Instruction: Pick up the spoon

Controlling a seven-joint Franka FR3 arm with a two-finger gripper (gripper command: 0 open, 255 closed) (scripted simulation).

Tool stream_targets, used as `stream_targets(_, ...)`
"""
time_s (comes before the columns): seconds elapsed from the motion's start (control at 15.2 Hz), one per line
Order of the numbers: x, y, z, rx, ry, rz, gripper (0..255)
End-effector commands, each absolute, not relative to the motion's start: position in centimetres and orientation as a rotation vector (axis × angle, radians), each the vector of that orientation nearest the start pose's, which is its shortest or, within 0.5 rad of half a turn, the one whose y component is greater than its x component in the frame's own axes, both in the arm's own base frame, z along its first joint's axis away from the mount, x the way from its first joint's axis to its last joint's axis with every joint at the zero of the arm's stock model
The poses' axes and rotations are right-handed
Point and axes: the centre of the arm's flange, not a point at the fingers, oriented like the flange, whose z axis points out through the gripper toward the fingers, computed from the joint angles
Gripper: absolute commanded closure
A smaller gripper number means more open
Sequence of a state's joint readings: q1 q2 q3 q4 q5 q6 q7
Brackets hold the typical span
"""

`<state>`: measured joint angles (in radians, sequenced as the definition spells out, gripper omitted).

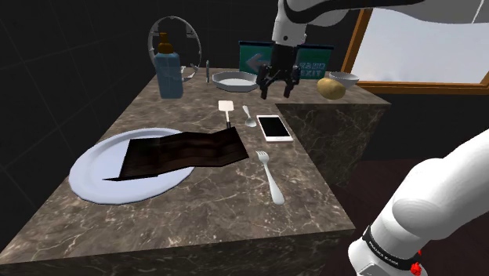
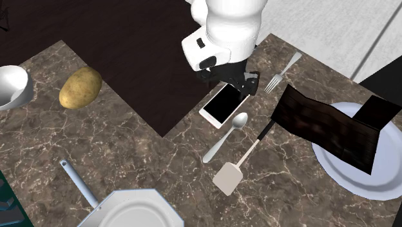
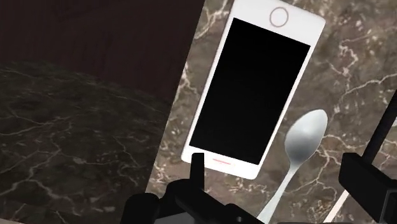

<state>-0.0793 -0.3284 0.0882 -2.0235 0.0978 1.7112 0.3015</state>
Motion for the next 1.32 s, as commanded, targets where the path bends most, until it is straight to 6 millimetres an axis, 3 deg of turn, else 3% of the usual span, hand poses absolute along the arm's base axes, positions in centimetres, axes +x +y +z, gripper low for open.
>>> stream_targets(0.0, 48.4, 1.8, 57.7, -2.988, 0.581, 0.026, 0)
stream_targets(0.46, 57.1, 0.9, 53.4, -2.807, 0.911, 0.132, 0)
stream_targets(0.92, 57.1, 0.9, 49.7, -2.807, 0.911, 0.132, 0)
stream_targets(1.12, 57.1, 0.9, 49.4, -2.807, 0.911, 0.132, 0)
stream_targets(1.19, 57.0, 0.9, 49.4, -2.807, 0.911, 0.132, 255)
stream_targets(1.25, 57.0, 0.9, 49.4, -2.807, 0.911, 0.132, 255)
